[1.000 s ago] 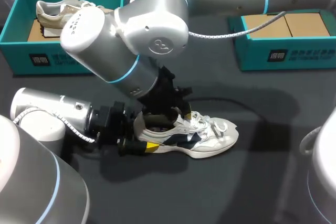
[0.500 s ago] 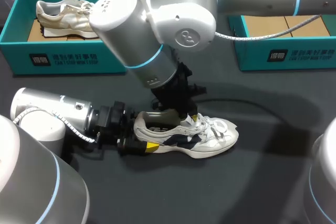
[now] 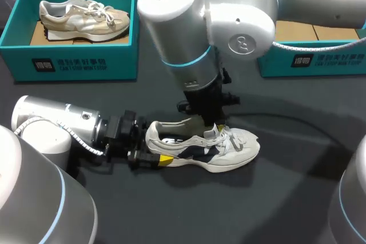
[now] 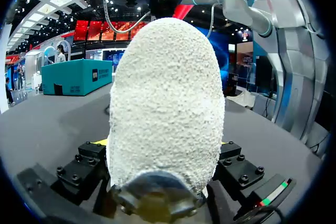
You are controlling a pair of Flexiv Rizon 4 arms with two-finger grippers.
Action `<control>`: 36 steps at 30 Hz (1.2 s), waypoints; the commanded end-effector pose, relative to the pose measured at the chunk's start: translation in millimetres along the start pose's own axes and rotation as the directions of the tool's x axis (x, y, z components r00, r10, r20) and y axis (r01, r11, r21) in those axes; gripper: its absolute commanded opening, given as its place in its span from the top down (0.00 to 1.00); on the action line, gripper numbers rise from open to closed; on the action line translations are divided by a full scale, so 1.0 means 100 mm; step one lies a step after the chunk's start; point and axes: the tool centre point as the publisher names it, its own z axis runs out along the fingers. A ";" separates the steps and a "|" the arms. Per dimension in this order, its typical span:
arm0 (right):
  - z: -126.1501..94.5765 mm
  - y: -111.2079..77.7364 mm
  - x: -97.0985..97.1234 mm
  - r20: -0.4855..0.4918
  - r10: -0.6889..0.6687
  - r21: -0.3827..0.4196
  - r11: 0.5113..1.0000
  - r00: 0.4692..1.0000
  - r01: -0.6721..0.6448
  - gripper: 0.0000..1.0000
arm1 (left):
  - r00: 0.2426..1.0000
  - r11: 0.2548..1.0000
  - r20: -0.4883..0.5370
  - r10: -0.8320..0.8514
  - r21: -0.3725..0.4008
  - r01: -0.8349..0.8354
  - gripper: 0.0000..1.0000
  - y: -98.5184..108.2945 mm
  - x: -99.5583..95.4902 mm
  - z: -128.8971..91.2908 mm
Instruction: Take the shoe out of the shoebox, open the shoe tongue, remove and reinsert the insole, then place the shoe into the shoebox
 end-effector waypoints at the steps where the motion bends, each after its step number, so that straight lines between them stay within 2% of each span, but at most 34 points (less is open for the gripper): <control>1: 0.02 -0.06 -0.03 -0.026 0.320 -0.006 0.947 0.947 -0.320 1.00 | 1.000 1.000 0.001 0.000 0.000 0.000 1.00 0.01 0.02 0.01; 10: 0.03 -0.05 -0.29 -0.107 0.285 0.000 0.958 0.953 -0.286 1.00 | 1.000 1.000 0.001 0.000 0.000 0.000 1.00 0.01 0.02 0.01; 12: 0.07 -0.03 -0.32 -0.087 0.279 0.019 0.960 0.956 -0.278 1.00 | 1.000 1.000 0.001 0.000 0.000 0.000 1.00 0.01 0.02 0.01; 18: 0.19 0.01 -0.42 -0.115 0.253 0.024 0.967 0.960 -0.252 1.00 | 1.000 1.000 0.001 0.000 0.000 0.000 1.00 0.01 0.02 0.01; 26: 0.33 0.08 -0.48 -0.111 0.214 0.007 0.977 0.971 -0.214 1.00 | 1.000 1.000 0.001 0.000 0.000 0.000 1.00 0.01 0.02 0.01; 30: 0.37 0.06 -0.50 -0.089 0.222 0.000 0.975 0.971 -0.223 0.75 | 1.000 1.000 0.001 0.000 0.000 0.000 1.00 0.01 0.02 0.01; 32: 0.40 0.05 -0.51 -0.078 0.223 -0.002 0.975 0.972 -0.224 0.67 | 1.000 1.000 0.001 0.000 0.000 0.000 1.00 0.01 0.02 0.01; 36: 0.44 0.04 -0.54 -0.052 0.232 -0.002 0.973 0.971 -0.232 0.59 | 1.000 1.000 0.001 0.000 0.000 0.000 1.00 0.01 0.02 0.01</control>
